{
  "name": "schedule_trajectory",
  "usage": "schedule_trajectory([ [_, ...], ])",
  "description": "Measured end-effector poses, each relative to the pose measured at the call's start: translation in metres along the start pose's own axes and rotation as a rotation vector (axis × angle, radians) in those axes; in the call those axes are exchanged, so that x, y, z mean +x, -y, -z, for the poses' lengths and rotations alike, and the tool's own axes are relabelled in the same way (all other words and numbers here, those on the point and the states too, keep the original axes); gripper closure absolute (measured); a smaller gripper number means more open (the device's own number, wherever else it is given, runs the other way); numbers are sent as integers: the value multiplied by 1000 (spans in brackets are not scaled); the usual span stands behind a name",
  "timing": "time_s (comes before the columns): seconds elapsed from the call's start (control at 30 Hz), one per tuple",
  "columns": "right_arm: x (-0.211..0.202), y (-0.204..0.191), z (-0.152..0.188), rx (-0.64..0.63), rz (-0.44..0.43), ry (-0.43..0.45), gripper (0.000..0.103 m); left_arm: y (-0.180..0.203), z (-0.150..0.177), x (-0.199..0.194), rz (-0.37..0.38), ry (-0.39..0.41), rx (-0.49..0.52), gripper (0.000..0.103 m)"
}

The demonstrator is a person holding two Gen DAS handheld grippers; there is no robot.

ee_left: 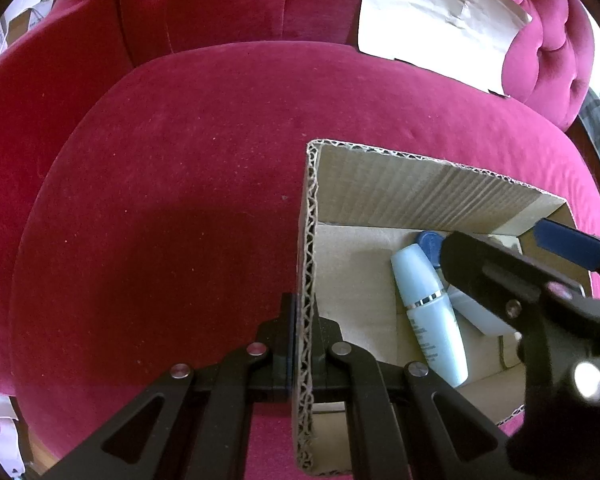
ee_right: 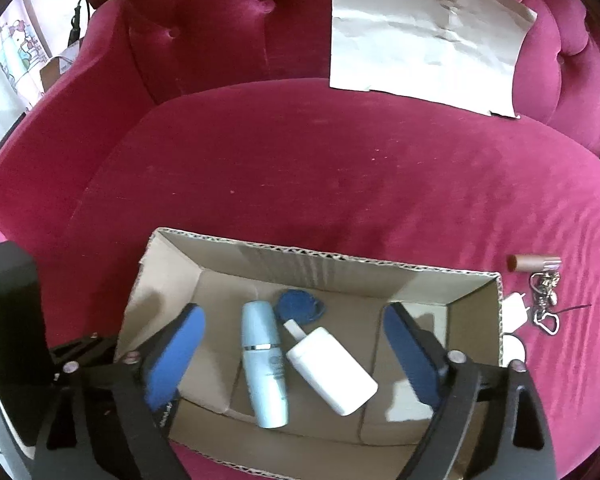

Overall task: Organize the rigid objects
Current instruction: 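Lower the key fob into the box and open the right gripper, then move the right gripper back toward the black round jar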

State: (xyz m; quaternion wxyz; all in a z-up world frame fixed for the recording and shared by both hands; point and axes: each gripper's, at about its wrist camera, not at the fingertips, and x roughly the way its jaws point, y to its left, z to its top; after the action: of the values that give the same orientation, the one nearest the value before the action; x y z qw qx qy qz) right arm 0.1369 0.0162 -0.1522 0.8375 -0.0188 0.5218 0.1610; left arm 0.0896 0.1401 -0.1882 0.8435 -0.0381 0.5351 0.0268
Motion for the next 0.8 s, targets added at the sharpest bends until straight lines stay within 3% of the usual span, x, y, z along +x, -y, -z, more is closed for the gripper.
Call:
schedule_trajectory([
  [0.8, -38, 15, 1, -22, 28, 103, 0, 2, -2, 1, -12, -4, 8, 99],
])
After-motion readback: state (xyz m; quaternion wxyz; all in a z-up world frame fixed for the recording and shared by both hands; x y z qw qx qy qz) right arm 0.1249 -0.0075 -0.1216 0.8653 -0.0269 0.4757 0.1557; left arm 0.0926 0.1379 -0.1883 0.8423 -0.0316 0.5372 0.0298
